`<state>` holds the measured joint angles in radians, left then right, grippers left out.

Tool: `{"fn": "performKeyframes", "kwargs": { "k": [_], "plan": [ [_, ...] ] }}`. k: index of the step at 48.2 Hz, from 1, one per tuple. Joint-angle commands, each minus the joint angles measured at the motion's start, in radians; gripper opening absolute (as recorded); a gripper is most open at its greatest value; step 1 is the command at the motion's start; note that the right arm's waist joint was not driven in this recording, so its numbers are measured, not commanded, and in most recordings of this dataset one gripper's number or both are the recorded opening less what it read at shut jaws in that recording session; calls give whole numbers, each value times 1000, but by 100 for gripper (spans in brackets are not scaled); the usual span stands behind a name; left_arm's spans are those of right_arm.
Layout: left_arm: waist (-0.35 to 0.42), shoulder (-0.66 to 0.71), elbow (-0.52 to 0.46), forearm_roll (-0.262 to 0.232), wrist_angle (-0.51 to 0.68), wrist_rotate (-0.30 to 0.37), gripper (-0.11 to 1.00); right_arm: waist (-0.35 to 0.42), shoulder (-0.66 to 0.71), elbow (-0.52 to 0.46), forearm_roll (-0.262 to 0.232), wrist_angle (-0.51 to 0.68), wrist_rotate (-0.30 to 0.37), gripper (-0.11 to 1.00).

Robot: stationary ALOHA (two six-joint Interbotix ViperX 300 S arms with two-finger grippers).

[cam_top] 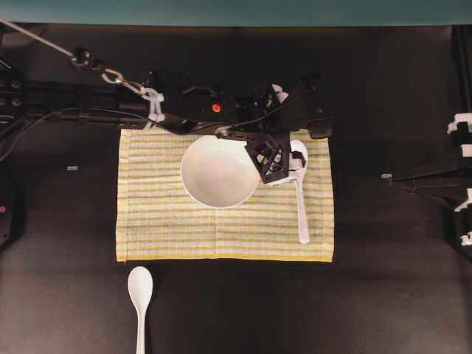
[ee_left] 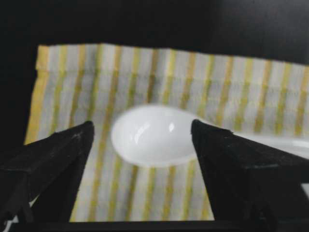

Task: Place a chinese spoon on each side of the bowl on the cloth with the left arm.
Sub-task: 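Move the left gripper down to the left white spoon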

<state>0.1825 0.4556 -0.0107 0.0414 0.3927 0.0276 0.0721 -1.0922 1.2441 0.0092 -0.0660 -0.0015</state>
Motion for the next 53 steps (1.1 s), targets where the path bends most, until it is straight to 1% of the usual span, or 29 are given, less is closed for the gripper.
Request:
{"fn": "performKeyframes", "kwargs": {
  "k": [1,8,11,17,23,28,32,39,41,44,49,53],
  "plan": [
    [-28,-87,20,3,6,-6,78,0,-2,-6,3,-5,5,-1],
    [-83,-218,127,5,43,-9,78,0,-11,-3,3,0,5,-1],
    [-109,-278,193,3,60,-3,78,0,-14,-3,3,3,5,-1],
    [-163,-373,290,5,69,-20,78,0,-15,-3,3,9,5,-1],
    [-230,-454,373,3,71,-55,78,0,-15,-3,3,8,5,-1],
    [-282,-503,449,3,80,-112,78,0,-15,-3,3,8,5,-1],
    [-318,-534,509,5,86,-172,78,0,-17,-3,3,8,5,-1],
    [-374,-588,603,3,86,-307,78,0,-17,-3,3,8,5,-1],
    [-391,-606,632,3,86,-354,79,0,-17,-3,3,8,5,-1],
    [-411,-627,669,3,84,-405,79,0,-17,-3,3,9,5,-1],
    [-434,-663,727,3,75,-459,79,0,-15,-3,3,8,5,-1],
    [-453,-680,759,5,52,-465,79,0,-17,-3,3,8,3,-1]
  ]
}}
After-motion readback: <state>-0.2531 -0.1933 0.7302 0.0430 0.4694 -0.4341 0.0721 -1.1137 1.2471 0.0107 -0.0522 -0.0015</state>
